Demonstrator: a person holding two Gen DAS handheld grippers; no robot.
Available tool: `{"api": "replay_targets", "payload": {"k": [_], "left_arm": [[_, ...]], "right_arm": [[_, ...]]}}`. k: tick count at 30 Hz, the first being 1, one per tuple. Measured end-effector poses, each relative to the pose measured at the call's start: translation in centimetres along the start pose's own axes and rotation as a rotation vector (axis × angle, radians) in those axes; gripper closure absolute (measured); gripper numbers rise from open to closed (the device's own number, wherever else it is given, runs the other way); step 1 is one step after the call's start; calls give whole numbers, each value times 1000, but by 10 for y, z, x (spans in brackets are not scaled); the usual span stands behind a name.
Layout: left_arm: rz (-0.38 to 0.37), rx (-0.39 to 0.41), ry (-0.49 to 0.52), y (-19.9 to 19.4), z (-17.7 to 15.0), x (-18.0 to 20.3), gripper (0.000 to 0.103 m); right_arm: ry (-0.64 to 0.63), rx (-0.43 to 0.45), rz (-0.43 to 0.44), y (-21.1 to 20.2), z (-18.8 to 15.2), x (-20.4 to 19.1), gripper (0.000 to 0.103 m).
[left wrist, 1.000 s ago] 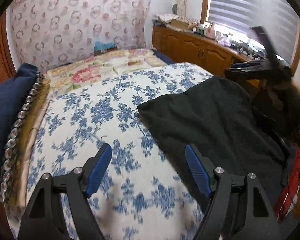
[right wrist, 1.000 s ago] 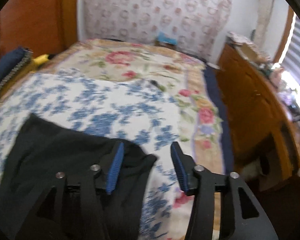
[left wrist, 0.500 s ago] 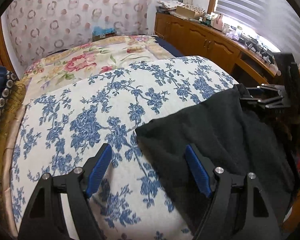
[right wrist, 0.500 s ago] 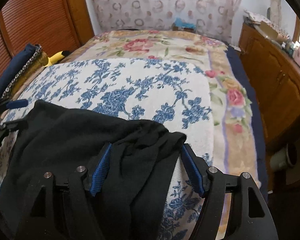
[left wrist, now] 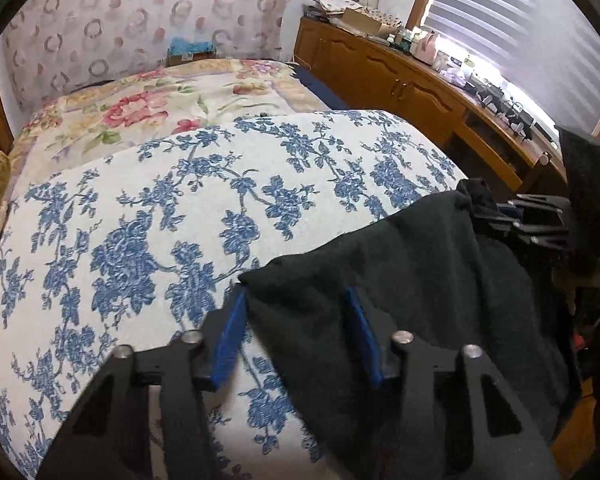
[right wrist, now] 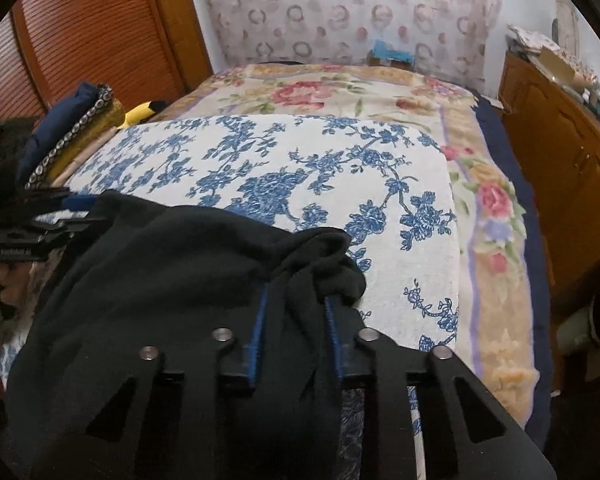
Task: Fold small clothes
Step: 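Grasp the folded black shirt edge with the right gripper, then lift the shirt with the right gripper while the left gripper grasps its other end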
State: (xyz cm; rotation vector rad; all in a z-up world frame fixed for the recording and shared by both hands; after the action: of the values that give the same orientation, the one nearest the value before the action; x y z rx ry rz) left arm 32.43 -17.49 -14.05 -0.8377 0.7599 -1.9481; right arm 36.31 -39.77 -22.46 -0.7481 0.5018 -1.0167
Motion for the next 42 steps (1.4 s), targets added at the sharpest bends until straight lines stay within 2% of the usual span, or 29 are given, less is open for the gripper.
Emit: {"api": "replay_targets", "payload": {"k": [1, 3, 5, 9, 15, 18, 22, 26, 30, 33, 42], "left_arm": [[-16, 2, -5, -1, 1, 2, 85], [-46, 6, -18, -7, 0, 7, 96], [-61, 36, 2, -25, 0, 18, 98], [-94, 139, 89, -86, -3, 58, 98], [-148, 324, 182, -208, -6, 114, 99], [-173, 412, 216, -270, 3, 133, 99], [-201, 526, 247, -344, 12, 149, 99], [-161, 628, 271, -401, 22, 150, 98], [-122, 693, 251, -436, 31, 133, 98], [-94, 727, 241, -452, 36, 117, 98], [10, 747, 223, -455, 33, 72, 98]], "right_arm": [[0, 9, -5, -4, 0, -2, 85], [3, 47, 0, -21, 0, -6, 86], [-8, 91, -5, -41, 2, -13, 87], [-35, 188, -13, -95, 4, -34, 88], [-93, 361, -55, -201, 5, -75, 89], [-137, 457, -74, -260, 14, -95, 89], [-186, 580, -80, -331, 35, -119, 89], [-243, 680, -57, -384, 55, -146, 89], [-285, 733, -38, -410, 70, -168, 89], [-305, 742, -27, -414, 80, -179, 89], [-359, 718, 9, -391, 94, -204, 89]]}}
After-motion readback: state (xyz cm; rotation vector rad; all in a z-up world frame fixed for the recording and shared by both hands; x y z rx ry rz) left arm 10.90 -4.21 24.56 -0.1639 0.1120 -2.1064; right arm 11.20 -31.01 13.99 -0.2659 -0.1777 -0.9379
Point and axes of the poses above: each gripper's, at about its wrist camera, not at the fingertips, and y roughly the way its jaws point, x to its right, z to its top, the point moved 9 cm from there along y, roughly the way its jaws point, and after that the axes turned 2 degrees about -z, right-handed, at the moved point
